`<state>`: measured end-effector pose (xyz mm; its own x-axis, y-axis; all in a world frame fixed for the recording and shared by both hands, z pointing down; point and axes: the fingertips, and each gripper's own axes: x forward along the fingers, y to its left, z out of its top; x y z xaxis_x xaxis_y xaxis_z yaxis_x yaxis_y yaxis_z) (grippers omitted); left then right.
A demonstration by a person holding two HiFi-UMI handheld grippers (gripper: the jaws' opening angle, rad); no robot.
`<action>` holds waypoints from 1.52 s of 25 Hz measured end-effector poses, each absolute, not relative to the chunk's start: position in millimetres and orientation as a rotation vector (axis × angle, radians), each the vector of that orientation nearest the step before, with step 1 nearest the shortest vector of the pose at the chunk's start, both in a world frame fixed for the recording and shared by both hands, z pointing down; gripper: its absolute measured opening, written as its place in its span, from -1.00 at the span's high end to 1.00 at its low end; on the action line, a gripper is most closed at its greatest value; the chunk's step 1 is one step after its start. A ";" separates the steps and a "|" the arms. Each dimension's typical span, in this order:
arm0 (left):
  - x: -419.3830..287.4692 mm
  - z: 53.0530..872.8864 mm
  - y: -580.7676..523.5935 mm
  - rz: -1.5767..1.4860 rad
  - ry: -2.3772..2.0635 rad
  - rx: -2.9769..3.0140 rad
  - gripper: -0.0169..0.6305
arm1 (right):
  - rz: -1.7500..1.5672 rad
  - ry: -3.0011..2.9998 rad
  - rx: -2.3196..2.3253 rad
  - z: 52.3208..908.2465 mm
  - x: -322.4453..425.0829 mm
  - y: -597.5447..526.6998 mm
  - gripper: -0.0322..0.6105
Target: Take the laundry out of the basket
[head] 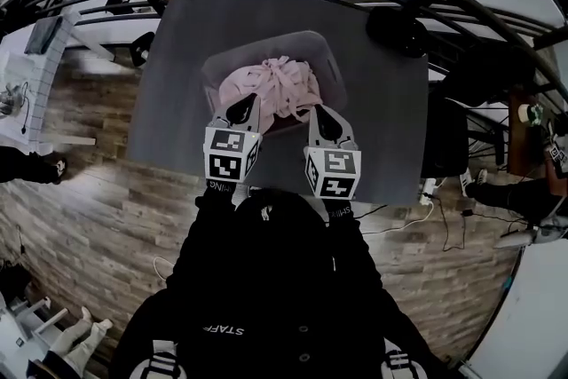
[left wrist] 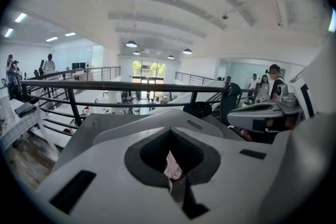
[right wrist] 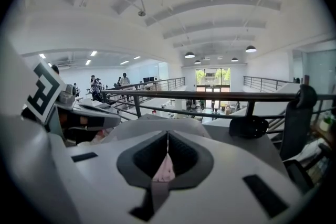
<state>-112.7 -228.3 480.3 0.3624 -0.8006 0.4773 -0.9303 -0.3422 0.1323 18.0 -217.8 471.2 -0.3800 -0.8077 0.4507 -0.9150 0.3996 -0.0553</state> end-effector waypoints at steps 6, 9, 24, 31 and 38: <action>-104.6 514.7 -256.7 0.589 -1.378 2.231 0.95 | 0.482 -2.271 1.436 497.4 25.7 -240.6 0.85; -103.3 533.3 -268.2 0.615 -1.339 2.194 0.95 | 0.524 -2.257 1.422 510.6 25.9 -253.8 0.85; -91.4 601.2 -319.0 0.941 -1.092 2.295 0.50 | 0.674 -2.279 1.353 533.8 3.9 -297.0 0.85; -75.9 638.3 -332.1 1.102 -0.925 2.361 0.30 | 0.710 -2.263 1.336 546.0 4.9 -304.9 0.85; -71.6 667.7 -333.6 1.261 -0.812 2.385 0.25 | 0.780 -2.161 1.321 571.3 9.8 -314.9 0.85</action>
<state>-71.6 -333.6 667.7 0.4484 -0.3327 0.8296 -0.6177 -0.7862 0.0186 9.8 -314.9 571.3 -0.4139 -0.6261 0.6608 -0.9038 0.3692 -0.2164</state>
